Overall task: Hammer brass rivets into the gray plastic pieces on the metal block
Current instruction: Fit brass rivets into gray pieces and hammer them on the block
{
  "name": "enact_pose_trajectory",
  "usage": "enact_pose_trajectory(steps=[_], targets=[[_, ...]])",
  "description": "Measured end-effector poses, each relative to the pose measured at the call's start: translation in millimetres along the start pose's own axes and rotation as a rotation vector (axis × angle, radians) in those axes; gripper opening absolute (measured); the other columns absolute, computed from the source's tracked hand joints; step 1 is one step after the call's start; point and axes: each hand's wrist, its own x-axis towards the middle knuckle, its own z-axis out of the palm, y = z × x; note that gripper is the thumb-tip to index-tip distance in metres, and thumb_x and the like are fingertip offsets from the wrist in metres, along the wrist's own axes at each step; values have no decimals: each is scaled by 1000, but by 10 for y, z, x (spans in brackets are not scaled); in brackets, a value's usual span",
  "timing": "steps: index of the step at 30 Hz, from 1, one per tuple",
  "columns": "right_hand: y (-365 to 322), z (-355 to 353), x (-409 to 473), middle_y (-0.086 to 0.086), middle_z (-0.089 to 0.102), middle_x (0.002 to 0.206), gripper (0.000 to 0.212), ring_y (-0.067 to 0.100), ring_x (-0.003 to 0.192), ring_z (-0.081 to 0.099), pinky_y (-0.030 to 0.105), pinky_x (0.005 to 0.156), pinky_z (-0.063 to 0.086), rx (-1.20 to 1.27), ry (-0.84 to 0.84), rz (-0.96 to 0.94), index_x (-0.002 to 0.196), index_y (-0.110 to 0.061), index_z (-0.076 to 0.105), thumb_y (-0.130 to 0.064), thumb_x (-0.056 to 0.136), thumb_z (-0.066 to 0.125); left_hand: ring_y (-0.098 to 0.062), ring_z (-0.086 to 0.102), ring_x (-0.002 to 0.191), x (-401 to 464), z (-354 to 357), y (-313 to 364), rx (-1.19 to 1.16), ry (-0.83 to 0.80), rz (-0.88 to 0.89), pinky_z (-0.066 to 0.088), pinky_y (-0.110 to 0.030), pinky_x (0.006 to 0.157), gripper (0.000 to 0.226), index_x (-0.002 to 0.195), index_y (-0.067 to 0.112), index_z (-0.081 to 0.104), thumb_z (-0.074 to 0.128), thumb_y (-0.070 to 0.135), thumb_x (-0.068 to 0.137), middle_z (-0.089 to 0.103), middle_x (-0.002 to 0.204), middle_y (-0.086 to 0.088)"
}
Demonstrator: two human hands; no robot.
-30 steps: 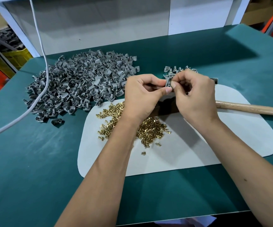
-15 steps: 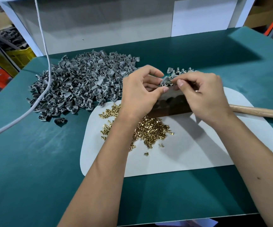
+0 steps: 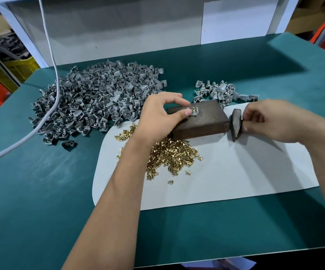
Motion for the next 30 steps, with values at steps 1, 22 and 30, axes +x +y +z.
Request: enact_pose_trajectory(steps=[1, 22, 30], targets=[[12, -18, 13, -7, 64, 76, 18, 12, 71, 57, 34, 63, 40, -22, -5, -11, 78, -23, 62, -24, 89, 76, 0, 60, 117, -1, -3, 3, -6, 3, -14, 37, -11, 98, 12, 95, 24, 82, 84, 22, 84, 70, 123, 6], [-871, -206, 28, 14, 66, 81, 30, 36, 72, 58, 40, 64, 46, 224, 461, -226, 85, -14, 59, -33, 106, 48, -3, 67, 113, 18, 69, 13, -152, -38, -124, 53, -35, 105, 6, 87, 10, 80, 81, 6, 84, 72, 114, -4], [-867, -241, 25, 17, 63, 82, 35, 40, 74, 58, 41, 67, 47, 90, 420, -117, 78, -17, 52, -40, 103, 46, -1, 66, 113, 26, 74, 16, -175, -45, -124, 51, -28, 104, 16, 80, 19, 77, 82, 4, 83, 71, 108, 1]])
